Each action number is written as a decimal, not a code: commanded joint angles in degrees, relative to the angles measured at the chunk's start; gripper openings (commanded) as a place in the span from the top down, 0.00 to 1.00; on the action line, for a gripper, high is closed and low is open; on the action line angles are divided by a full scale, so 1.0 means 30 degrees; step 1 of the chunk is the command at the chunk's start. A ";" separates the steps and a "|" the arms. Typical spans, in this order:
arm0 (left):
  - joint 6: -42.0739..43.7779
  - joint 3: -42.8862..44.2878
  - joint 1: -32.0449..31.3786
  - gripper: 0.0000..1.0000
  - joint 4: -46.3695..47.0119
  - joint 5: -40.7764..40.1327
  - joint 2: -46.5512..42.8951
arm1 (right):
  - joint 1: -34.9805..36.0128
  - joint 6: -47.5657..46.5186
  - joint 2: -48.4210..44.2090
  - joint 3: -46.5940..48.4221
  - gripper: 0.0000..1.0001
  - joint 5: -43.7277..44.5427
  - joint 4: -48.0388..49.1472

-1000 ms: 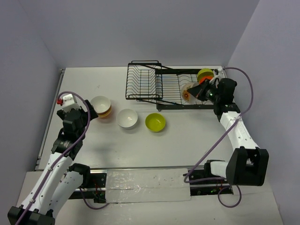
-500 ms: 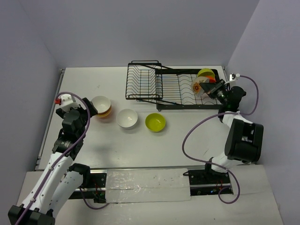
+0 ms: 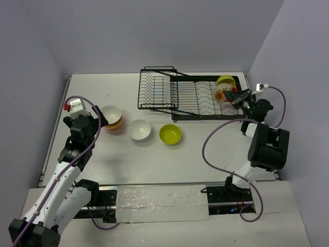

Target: Load the bowls into the dish rack

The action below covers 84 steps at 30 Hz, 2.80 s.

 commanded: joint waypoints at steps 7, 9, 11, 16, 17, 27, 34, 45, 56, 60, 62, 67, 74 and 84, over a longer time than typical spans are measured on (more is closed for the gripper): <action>0.0018 0.0893 -0.0045 0.01 -0.0280 0.0086 -0.0265 | -0.0737 0.1178 0.2084 0.0102 1.00 -0.0773 0.4555; -0.0129 0.0922 -0.0045 0.01 -0.0398 0.0027 -0.0294 | -0.0854 0.1500 0.2755 0.0249 1.00 -0.0861 0.5315; -0.0275 0.1009 -0.0045 0.01 -0.0631 -0.0002 -0.0324 | -0.0942 0.1940 0.3168 0.0511 1.00 -0.0978 0.5959; -0.0422 0.1097 -0.0045 0.01 -0.1013 -0.0061 -0.0295 | -0.1030 0.2206 0.3872 0.0864 1.00 -0.1125 0.6461; -0.0451 0.1127 -0.0045 0.01 -0.1101 -0.0090 -0.0266 | -0.1059 0.2234 0.4018 0.0893 1.00 -0.1067 0.6461; -0.0188 0.1478 -0.0045 0.01 -0.1190 -0.0061 0.0437 | -0.1235 0.3142 0.5220 0.1595 1.00 -0.1038 0.7427; -0.0129 0.1654 -0.0045 0.01 -0.1072 0.0027 0.0905 | -0.1294 0.3465 0.5982 0.1948 1.00 -0.0891 0.7428; 0.0193 0.2269 -0.0074 0.01 -0.0868 0.0115 0.1843 | -0.1499 0.3553 0.6042 0.0983 1.00 0.0309 0.7077; 0.0105 0.2416 -0.0045 0.01 -0.0808 0.0027 0.2020 | -0.1528 0.2733 0.5544 -0.0073 0.89 0.2097 0.5964; 0.0106 0.2416 -0.0074 0.01 -0.0779 -0.0002 0.1961 | -0.1528 0.2499 0.5338 -0.0278 0.78 0.2653 0.5554; 0.0076 0.2416 -0.0045 0.01 -0.0808 -0.0002 0.1961 | -0.1528 0.2381 0.5221 -0.0366 0.70 0.2742 0.5319; 0.0105 0.2416 -0.0045 0.01 -0.0809 -0.0031 0.1990 | -0.1528 0.1738 0.4753 -0.0629 0.59 0.3005 0.4529; -0.0011 0.2241 -0.0045 0.01 -0.0779 -0.0002 0.1873 | -0.1470 0.0655 0.3320 -0.1127 0.42 0.2946 0.2515; -0.0451 0.1830 -0.0045 0.01 -0.0721 -0.0060 0.1288 | -0.0886 -0.6080 -0.4002 -0.0719 0.27 0.3619 -0.8940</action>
